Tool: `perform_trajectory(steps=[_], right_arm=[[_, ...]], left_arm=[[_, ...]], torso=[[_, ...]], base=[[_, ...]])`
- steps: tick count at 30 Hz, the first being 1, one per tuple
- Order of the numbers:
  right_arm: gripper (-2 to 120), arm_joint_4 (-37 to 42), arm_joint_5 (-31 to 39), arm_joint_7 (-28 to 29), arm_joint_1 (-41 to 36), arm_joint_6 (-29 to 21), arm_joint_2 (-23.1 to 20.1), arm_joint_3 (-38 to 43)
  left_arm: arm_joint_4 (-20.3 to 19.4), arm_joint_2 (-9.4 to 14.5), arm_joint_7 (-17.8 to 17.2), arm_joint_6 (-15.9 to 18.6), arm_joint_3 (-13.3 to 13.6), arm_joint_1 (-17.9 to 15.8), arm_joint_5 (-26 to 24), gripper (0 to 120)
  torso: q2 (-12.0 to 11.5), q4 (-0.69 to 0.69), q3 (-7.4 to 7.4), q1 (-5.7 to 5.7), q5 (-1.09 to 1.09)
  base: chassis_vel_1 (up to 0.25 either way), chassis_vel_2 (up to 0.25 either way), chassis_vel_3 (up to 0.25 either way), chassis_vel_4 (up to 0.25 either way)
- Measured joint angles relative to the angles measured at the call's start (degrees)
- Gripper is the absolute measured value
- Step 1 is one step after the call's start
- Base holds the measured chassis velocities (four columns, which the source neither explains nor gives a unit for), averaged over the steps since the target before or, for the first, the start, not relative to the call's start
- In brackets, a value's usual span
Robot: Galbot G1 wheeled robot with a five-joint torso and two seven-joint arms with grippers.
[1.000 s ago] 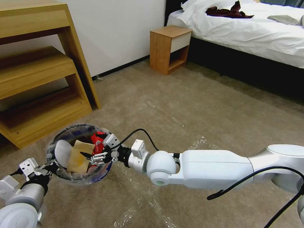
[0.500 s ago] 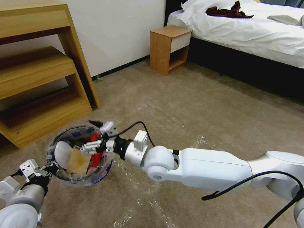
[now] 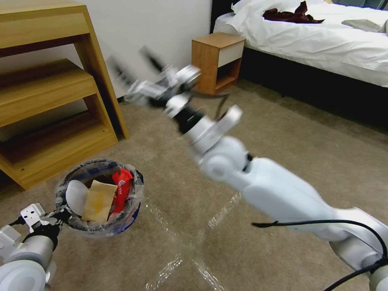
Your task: Pick up the trash bin and place the garbage on the floor into it.
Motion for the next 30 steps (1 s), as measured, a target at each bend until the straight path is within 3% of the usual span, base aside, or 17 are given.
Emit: perform_trajectory(steps=[9,12,13,17,30], right_arm=[[92,2.36,-2.72,1.62,-12.86,0.94,-6.63,17.09],[94,4.45,-7.81,4.84,-20.55,-1.36,-8.11,28.43],[94,4.45,-7.81,4.84,-20.55,-1.36,-8.11,28.43],[95,6.64,-18.72,7.46,-32.06,-2.60,-7.61,41.08],[98,11.60,-30.03,14.26,-49.34,-3.81,-3.83,49.01]], left_arm=[[-0.29,0.52,0.29,-0.49,-1.14,0.22,0.82,1],[-0.36,0.61,1.34,-1.34,-1.62,0.43,3.09,1],[-0.36,0.61,1.34,-1.34,-1.62,0.43,3.09,1],[-1.38,-0.60,1.92,-2.65,-2.75,1.88,4.56,1],[-3.21,-0.96,1.91,-3.03,-3.51,3.27,5.36,1]], torso=[[0.00,-0.01,0.00,0.00,0.03],[0.00,0.01,0.00,0.00,0.02],[0.00,0.01,0.00,0.00,0.02],[0.00,-0.01,-0.01,0.00,0.03],[0.00,0.01,0.00,-0.01,-0.01]], base=[[0.000,0.000,0.000,0.000],[0.000,0.000,0.000,0.000],[0.000,0.000,0.000,0.000],[0.000,0.000,0.000,0.000],[0.000,0.000,0.000,0.000]])
